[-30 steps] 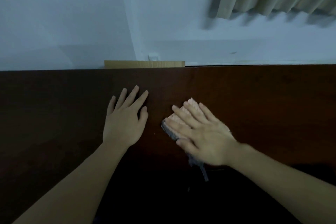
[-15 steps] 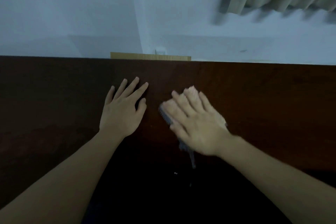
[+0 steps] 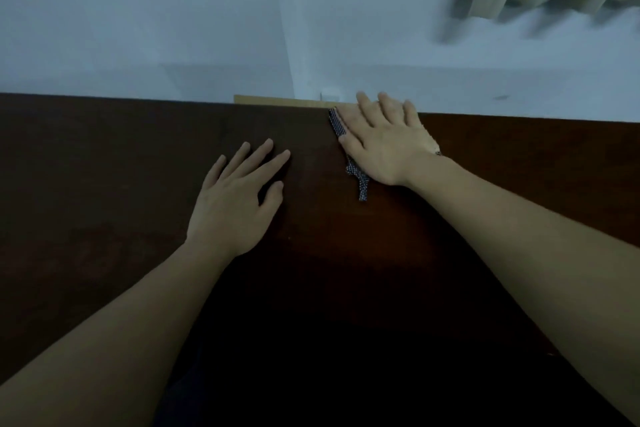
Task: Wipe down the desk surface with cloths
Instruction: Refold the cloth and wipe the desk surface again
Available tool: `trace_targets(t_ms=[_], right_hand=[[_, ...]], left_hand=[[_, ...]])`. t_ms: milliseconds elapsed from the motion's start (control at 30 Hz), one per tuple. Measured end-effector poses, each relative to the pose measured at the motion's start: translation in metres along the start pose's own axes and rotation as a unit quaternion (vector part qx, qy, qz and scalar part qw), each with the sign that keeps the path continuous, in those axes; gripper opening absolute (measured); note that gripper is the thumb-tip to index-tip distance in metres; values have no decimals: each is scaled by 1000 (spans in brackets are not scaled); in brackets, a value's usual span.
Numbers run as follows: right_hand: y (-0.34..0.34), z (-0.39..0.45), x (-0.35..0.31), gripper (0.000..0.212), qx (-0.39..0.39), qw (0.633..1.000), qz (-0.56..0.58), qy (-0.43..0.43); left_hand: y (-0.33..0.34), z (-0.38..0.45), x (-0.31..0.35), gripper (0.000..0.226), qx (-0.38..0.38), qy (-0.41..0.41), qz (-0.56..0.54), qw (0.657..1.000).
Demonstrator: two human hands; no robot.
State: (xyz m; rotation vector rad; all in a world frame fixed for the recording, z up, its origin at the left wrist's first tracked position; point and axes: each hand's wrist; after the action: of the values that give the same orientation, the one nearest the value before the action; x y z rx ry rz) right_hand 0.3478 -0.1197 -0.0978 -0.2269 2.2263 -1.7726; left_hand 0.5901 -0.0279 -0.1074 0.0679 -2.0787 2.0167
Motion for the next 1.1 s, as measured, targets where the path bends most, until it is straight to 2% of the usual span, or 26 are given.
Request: trace_targets(t_ms=[100,267,333,400,567,700,800,967,1033,1100], right_hand=[[10,-32,-21,61,2,999,-2,-33],[37,-129,-54,63,-14,988,-4,-153],[39,-141,-54,62,-28,985,2,-173],[33,-126,-46,61,-25,986,-5,-164],[7,-26,-25,59,0,1000,-11,-19],[3,1,-40,59,-5,999,10,37],[13,-28,-72,60,-2,1000,-3,16],[39,-111,-125,62,-18,993,9,-113],[37,-110,-123,60,-21,993,5,-120],[30,-84,-114,57,-23,996,-14,-88]], left_hand=[[0,-1,1,53,-4,-10,17,1000],[2,-2,2,58,5,-61,30,998],[2,-2,3,59,2,-61,28,998],[1,-1,3,59,-7,-60,29,998],[-4,-1,3,61,-6,-72,44,996],[-9,-2,1,60,-22,-71,17,997],[-18,-1,-17,58,-43,-35,-2,998],[-36,-3,-74,57,-41,10,49,998],[-40,-5,-96,57,-45,8,58,997],[-41,-5,-114,56,-53,5,51,997]])
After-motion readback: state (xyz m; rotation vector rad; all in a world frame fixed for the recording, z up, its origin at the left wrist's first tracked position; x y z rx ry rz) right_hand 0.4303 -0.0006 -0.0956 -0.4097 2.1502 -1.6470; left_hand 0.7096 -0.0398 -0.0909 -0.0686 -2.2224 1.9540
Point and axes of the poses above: each hand's wrist, its own z-axis towards the middle knuckle, its own y-axis out of the palm, x = y × z, and after that the axes turned 3 degrees about z, right-handed
